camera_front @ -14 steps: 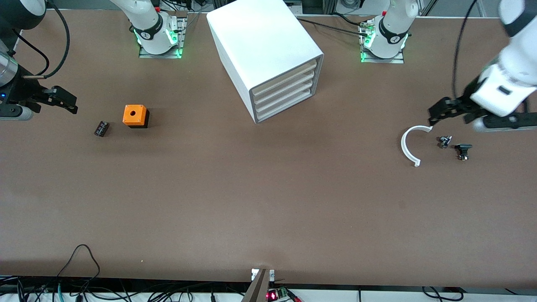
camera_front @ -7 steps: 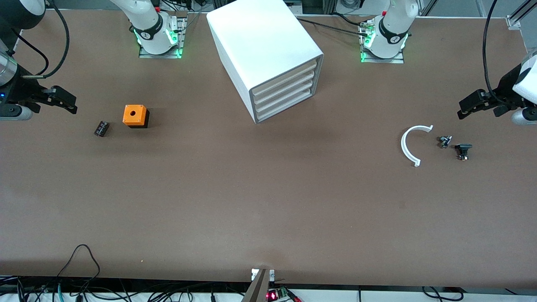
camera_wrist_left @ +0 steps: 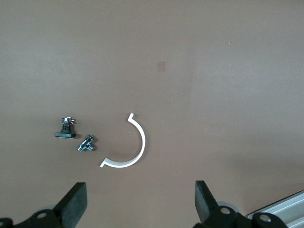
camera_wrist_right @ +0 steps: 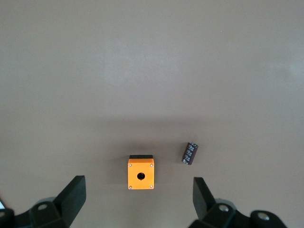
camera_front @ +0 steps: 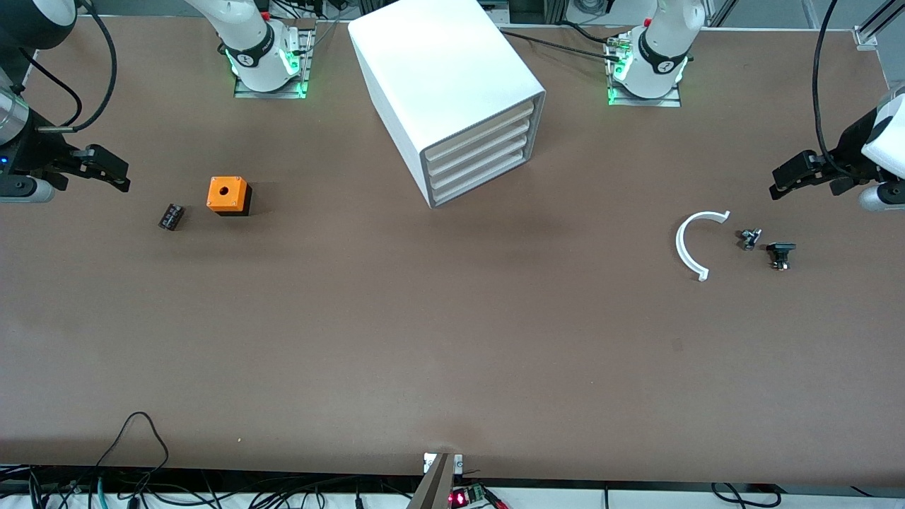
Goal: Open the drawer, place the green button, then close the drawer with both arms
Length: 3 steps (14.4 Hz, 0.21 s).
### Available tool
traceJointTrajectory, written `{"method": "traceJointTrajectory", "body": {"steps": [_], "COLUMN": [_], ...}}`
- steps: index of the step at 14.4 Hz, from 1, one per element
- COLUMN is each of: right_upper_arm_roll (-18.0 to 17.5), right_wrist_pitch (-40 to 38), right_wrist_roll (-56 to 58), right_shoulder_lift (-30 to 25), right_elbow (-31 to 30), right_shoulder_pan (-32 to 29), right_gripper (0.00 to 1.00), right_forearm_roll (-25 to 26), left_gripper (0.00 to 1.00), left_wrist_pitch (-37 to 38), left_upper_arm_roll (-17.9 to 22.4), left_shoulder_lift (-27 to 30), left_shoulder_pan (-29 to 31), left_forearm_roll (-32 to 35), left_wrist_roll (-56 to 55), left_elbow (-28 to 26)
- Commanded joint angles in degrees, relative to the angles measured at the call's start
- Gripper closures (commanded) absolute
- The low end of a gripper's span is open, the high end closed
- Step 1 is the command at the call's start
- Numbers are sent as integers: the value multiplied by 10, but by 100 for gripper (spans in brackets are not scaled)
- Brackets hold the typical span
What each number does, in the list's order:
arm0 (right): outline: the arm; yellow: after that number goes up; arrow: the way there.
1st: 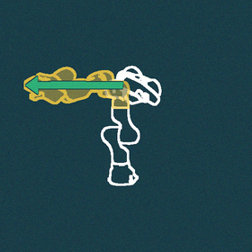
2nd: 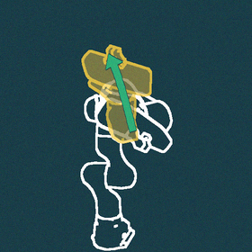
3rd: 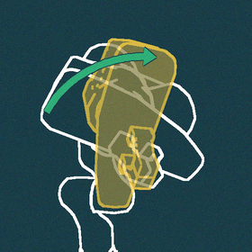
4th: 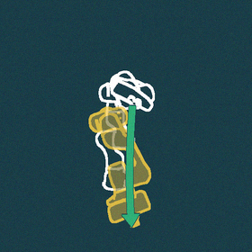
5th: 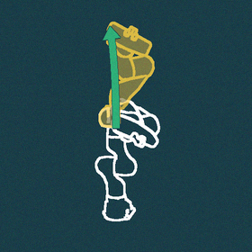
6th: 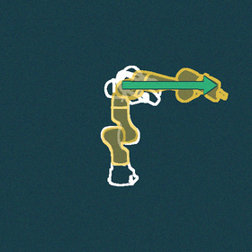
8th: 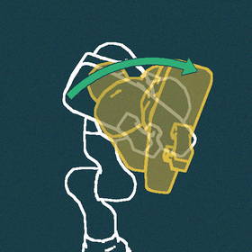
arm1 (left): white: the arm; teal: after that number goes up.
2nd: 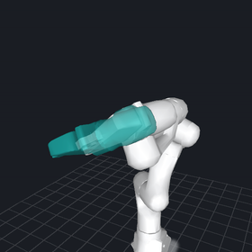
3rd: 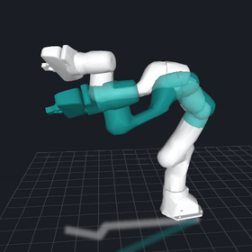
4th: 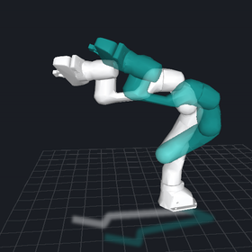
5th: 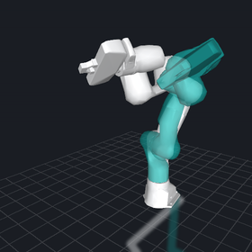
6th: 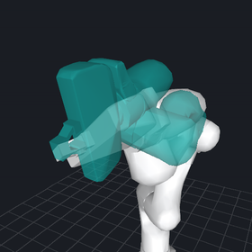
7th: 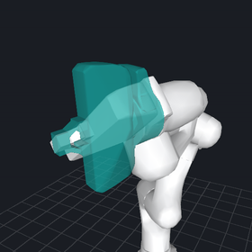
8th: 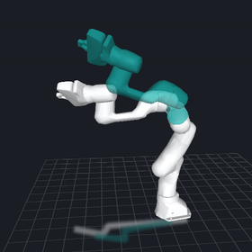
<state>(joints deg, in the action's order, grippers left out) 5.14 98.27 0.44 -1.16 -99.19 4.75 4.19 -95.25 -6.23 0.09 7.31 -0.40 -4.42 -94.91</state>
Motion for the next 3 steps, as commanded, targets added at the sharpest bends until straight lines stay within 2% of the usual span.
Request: {"method": "traceJointTrajectory", "body": {"steps": [1,3], "right_upper_arm_roll": [1,2], "right_wrist_pitch": [-5,-5], "right_wrist_roll": [6,7], "right_shoulder_lift": [-3,-3], "right_elbow": [5,5], "right_shoulder_pan": [-1,-2], "right_gripper": [0,0], "right_forearm_roll": [-9,-9], "left_gripper": [0,0], "left_wrist_pitch": [9,9], "left_upper_arm_roll": [-1,-1], "left_shoulder_lift": [0,0], "left_shoulder_pan": [-1,-1], "left_forearm_roll": [7,7], "left_wrist_roll": [5,7], "left_elbow": [5,5]}}
